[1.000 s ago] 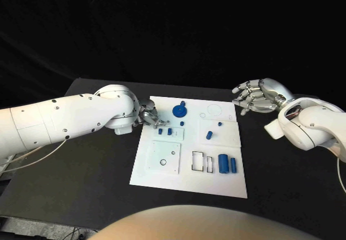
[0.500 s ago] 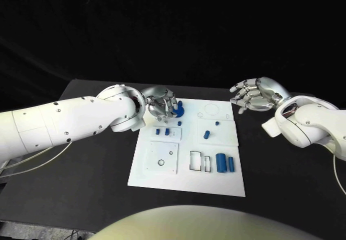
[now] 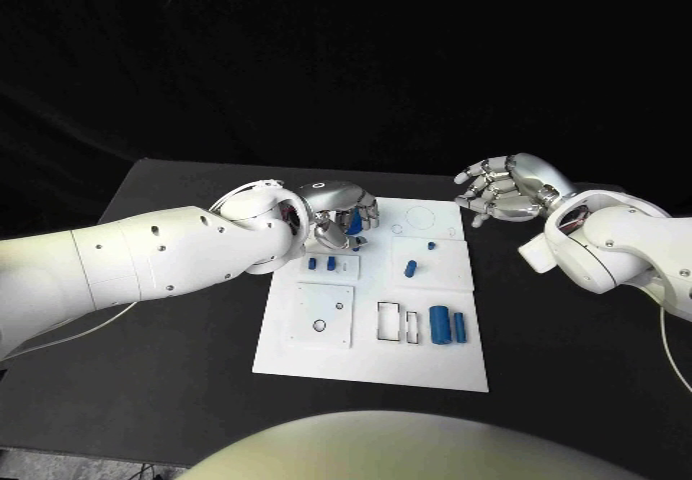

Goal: Assemble the parts on the task board

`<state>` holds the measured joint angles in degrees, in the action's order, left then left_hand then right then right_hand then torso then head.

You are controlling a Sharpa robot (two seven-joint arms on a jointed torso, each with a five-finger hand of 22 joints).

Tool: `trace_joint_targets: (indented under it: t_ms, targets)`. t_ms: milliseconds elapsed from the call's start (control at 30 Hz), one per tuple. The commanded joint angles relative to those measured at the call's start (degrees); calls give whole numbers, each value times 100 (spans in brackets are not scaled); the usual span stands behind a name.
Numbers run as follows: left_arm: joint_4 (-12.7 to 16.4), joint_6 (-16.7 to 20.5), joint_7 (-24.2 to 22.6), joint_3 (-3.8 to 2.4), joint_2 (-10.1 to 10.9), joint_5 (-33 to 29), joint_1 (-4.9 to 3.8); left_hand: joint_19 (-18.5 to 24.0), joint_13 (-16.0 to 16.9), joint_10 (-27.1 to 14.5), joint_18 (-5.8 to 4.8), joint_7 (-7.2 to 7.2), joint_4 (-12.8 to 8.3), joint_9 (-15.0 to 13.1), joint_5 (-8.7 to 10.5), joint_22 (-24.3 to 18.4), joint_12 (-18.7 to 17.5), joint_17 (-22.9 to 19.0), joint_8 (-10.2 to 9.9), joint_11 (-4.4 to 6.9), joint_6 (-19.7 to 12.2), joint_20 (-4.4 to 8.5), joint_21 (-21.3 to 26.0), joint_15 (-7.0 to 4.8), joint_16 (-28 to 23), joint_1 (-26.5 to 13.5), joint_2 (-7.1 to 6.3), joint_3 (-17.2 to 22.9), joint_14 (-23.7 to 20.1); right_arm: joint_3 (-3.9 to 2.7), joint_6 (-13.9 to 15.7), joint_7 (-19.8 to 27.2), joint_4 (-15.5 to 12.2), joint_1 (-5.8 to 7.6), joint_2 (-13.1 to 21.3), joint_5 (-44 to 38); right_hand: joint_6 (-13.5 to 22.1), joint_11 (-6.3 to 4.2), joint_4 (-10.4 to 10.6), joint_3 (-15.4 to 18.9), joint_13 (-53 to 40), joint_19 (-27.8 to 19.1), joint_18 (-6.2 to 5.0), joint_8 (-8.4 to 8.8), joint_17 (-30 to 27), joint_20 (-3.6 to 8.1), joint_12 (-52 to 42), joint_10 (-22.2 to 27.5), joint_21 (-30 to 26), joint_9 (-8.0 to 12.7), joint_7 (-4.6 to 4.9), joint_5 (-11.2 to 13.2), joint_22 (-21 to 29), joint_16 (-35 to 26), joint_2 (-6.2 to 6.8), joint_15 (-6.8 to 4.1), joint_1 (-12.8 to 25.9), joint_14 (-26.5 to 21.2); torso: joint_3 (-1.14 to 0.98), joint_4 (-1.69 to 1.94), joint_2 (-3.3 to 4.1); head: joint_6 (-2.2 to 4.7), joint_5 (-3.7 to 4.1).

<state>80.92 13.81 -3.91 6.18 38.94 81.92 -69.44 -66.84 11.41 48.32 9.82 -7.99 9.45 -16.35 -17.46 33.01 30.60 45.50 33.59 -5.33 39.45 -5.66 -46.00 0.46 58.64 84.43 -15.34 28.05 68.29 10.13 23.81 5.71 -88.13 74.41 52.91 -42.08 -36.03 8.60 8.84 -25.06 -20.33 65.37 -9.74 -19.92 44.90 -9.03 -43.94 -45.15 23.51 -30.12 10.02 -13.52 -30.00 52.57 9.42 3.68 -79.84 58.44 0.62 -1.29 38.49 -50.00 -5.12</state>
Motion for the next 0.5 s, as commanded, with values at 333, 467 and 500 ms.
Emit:
trace_joint_targets:
  t_ms: [333, 467, 500]
  targets:
    - [-201, -649, 84, 2, -173, 1535, 20, -359, -205, -31, -80, 0, 100, 186, 119, 958, -100, 439, -166, 32, 289, -4, -848, -42, 694, -198, -76, -227, 458, 0, -58, 57, -23, -9, 2, -6, 17, -13, -12, 8, 5, 27, -60, -38, -9, -1, 18, -41, -26, 8, 319, -20, 5, -19, -3, 14, 40, 34, -6, 1, -7, 0, 17]
    - [-226, -765, 175, -1, -192, 1621, 21, -428, -256, -37, -99, 2, 125, 240, 126, 1095, -142, 467, -244, 34, 277, -8, -972, -45, 776, -196, -74, -271, 529, 0, -62, 58, -28, -10, 5, -6, 18, -13, -18, 5, 15, 33, -60, -41, -12, 0, 15, -46, -28, 11, 320, -21, 7, -20, -9, 12, 36, 37, -7, -7, -5, 0, 17]
    - [-241, -791, 203, -2, -198, 1636, 21, -434, -290, -65, -103, -9, 144, 268, 127, 1116, -181, 452, -287, 28, 273, -15, -993, -33, 794, -202, -74, -307, 541, -1, -63, 58, -29, -10, 7, -6, 18, -13, -18, 5, 15, 33, -60, -41, -12, 0, 15, -46, -28, 11, 320, -21, 7, -20, -9, 12, 36, 37, -8, -3, -4, 0, 25]
